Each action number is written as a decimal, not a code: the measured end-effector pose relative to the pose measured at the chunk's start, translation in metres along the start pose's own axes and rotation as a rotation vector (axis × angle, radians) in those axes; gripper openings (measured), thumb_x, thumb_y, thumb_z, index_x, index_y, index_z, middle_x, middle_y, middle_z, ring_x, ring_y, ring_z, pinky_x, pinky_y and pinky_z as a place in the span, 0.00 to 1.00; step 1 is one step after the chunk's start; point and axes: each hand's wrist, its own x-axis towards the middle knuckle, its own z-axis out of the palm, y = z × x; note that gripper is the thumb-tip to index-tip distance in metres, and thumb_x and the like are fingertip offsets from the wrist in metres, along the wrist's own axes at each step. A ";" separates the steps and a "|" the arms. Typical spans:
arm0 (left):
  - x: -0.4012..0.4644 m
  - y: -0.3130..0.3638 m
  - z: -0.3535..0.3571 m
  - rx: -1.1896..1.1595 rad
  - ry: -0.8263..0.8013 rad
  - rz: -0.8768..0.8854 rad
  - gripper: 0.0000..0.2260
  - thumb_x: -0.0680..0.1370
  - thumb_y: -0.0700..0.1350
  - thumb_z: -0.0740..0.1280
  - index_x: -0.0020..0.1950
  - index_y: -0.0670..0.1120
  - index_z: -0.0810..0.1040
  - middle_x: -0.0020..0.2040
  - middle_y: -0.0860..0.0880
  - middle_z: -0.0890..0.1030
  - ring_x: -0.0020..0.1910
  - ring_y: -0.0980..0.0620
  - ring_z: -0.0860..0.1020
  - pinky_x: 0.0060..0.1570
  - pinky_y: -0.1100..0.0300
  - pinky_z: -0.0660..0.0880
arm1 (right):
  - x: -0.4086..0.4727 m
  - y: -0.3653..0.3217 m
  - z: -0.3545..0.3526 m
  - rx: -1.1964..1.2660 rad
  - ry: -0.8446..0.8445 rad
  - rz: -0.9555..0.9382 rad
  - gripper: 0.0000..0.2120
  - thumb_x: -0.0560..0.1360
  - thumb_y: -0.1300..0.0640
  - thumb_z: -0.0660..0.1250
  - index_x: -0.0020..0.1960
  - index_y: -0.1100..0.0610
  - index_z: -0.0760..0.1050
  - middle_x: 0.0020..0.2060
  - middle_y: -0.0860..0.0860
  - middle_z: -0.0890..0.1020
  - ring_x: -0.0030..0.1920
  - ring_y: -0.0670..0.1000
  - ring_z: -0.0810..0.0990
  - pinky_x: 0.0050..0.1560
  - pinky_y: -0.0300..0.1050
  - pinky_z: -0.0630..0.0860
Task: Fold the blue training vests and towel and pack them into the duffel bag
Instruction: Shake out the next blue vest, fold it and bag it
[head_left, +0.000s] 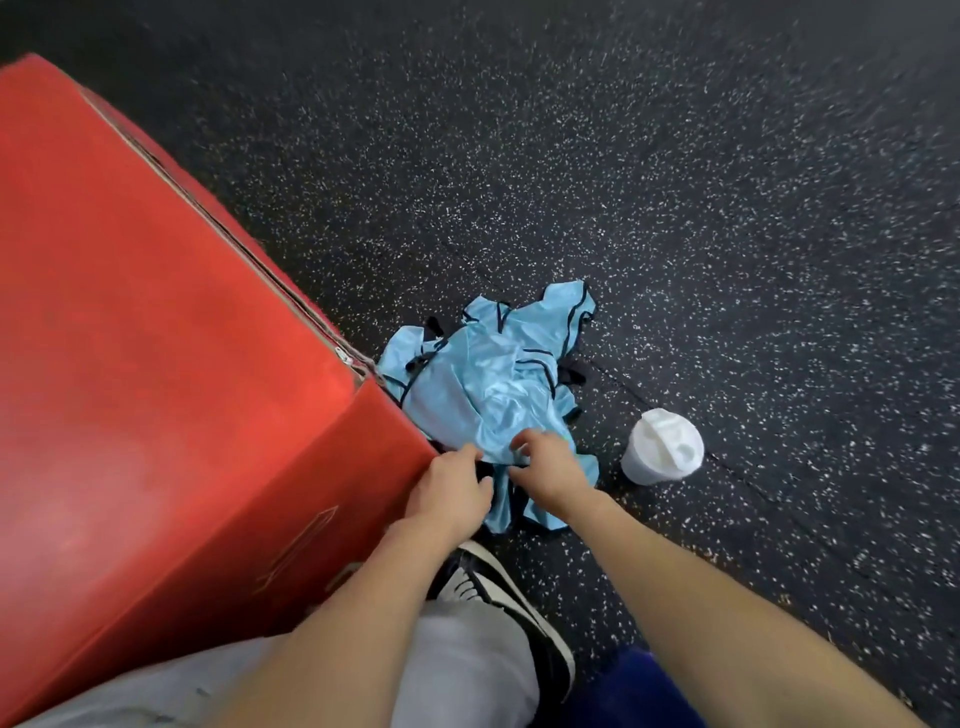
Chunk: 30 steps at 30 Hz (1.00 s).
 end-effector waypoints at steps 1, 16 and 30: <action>0.003 -0.001 0.003 -0.001 -0.005 0.006 0.18 0.80 0.50 0.65 0.70 0.50 0.73 0.59 0.47 0.80 0.57 0.44 0.79 0.57 0.48 0.77 | 0.004 0.002 0.003 -0.019 -0.010 -0.002 0.19 0.74 0.57 0.71 0.64 0.55 0.74 0.59 0.53 0.74 0.55 0.55 0.79 0.59 0.49 0.75; -0.029 0.012 -0.014 -0.060 0.057 0.067 0.20 0.81 0.48 0.64 0.73 0.52 0.69 0.68 0.49 0.74 0.66 0.46 0.74 0.65 0.49 0.72 | -0.028 -0.012 -0.029 0.050 0.123 -0.108 0.03 0.81 0.56 0.65 0.49 0.53 0.73 0.40 0.51 0.82 0.40 0.52 0.82 0.44 0.50 0.79; -0.127 0.055 -0.129 -0.300 0.387 0.263 0.17 0.74 0.48 0.67 0.63 0.55 0.77 0.55 0.52 0.81 0.52 0.50 0.80 0.55 0.50 0.78 | -0.155 -0.166 -0.178 0.049 0.282 -0.560 0.02 0.78 0.54 0.70 0.46 0.49 0.80 0.41 0.44 0.83 0.43 0.44 0.81 0.47 0.40 0.76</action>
